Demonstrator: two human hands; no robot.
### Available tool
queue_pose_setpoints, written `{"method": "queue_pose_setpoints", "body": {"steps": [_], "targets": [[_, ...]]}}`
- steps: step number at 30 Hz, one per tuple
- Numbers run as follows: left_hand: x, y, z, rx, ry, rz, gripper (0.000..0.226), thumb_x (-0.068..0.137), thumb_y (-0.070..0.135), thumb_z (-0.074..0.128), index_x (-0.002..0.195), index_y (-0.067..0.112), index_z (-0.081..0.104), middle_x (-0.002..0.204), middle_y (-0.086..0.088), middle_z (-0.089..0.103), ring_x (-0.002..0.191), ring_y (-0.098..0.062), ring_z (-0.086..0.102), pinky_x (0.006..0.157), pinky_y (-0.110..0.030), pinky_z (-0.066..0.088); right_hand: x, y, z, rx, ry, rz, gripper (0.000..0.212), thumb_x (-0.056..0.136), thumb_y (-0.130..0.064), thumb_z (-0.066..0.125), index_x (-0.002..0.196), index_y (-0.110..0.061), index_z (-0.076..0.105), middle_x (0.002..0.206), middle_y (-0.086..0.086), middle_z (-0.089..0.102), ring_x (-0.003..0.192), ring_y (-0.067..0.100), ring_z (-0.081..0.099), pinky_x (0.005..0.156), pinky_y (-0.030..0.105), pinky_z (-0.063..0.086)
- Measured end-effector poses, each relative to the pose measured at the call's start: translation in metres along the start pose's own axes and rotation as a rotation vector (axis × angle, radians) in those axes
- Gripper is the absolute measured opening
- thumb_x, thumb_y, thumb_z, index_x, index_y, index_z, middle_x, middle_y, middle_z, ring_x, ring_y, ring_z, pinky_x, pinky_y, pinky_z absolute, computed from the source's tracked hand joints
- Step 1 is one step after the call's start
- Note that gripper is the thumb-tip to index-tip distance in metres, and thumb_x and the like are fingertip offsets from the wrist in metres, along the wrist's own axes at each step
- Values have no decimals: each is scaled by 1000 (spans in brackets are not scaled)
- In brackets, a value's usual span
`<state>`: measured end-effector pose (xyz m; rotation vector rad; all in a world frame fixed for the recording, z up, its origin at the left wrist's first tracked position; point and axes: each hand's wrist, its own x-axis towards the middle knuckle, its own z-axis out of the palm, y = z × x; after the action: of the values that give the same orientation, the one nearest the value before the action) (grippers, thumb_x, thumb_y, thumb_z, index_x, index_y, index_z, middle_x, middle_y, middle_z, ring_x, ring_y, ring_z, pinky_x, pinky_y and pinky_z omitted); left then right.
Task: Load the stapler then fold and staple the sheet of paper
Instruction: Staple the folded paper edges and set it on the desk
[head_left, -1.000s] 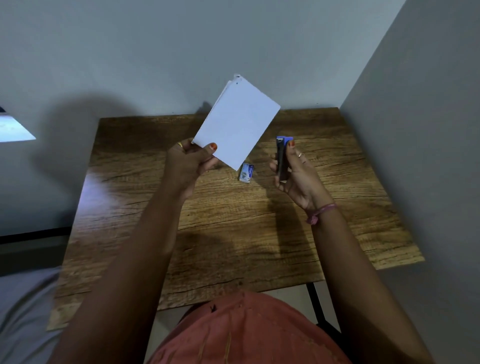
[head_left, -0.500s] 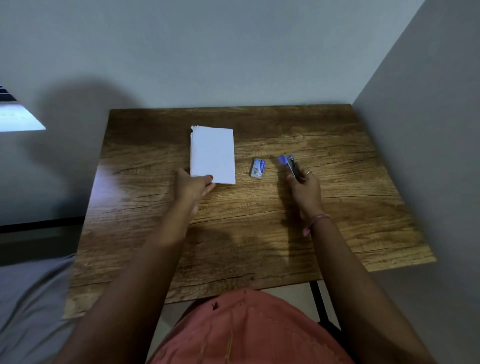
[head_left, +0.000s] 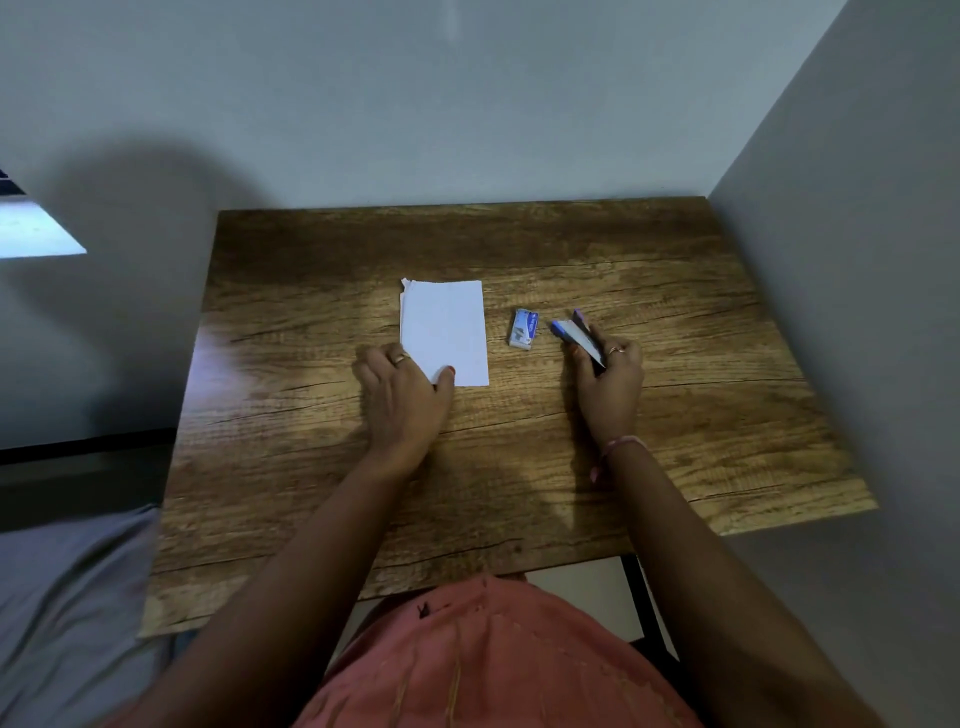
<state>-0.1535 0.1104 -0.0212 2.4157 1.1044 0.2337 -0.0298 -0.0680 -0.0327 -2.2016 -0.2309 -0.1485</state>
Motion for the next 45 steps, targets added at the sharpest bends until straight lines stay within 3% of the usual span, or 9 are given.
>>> {"method": "queue_pose_setpoints", "body": {"steps": [6, 16, 25, 32, 39, 45], "targets": [[1, -5, 5, 88, 33, 62, 73, 86, 58, 51, 130, 1, 42, 130, -20, 41, 118, -34, 38, 89, -42, 45, 3, -5, 6, -1, 143, 149, 38, 92, -20, 58, 128, -5, 56, 119, 13, 49, 108, 19, 50, 88, 18, 37], [-3, -11, 6, 116, 51, 111, 73, 89, 60, 45, 133, 2, 38, 129, -20, 41, 118, -34, 39, 90, -44, 46, 33, -8, 12, -236, 54, 184, 41, 91, -31, 58, 125, -8, 57, 120, 15, 54, 117, 29, 46, 95, 38, 42], [-4, -11, 6, 36, 80, 95, 73, 90, 59, 41, 138, 5, 36, 130, -19, 42, 119, -32, 40, 89, -43, 45, 20, -1, 14, -280, 17, 110, 53, 91, -39, 57, 133, -7, 49, 125, 13, 48, 117, 29, 42, 98, 38, 37], [-5, -11, 1, -106, 95, 28, 63, 95, 50, 40, 134, 0, 42, 134, -22, 39, 126, -34, 37, 96, -43, 44, 17, -2, 12, -224, 18, 142, 56, 89, -35, 60, 136, -6, 46, 130, 14, 46, 121, 29, 40, 104, 38, 33], [-2, -5, -3, -221, 116, -27, 57, 97, 45, 40, 133, 2, 40, 143, -24, 31, 131, -39, 36, 93, -47, 46, 19, -6, 8, -237, -27, 193, 63, 84, -31, 67, 136, -5, 42, 135, 15, 43, 125, 31, 38, 105, 37, 31], [7, -6, -8, -229, 202, 25, 55, 96, 39, 46, 135, 1, 38, 133, -24, 37, 118, -35, 45, 81, -31, 41, 27, -23, 0, -237, -19, 198, 63, 83, -34, 68, 135, -6, 44, 136, 13, 42, 126, 30, 40, 103, 42, 36]]}}
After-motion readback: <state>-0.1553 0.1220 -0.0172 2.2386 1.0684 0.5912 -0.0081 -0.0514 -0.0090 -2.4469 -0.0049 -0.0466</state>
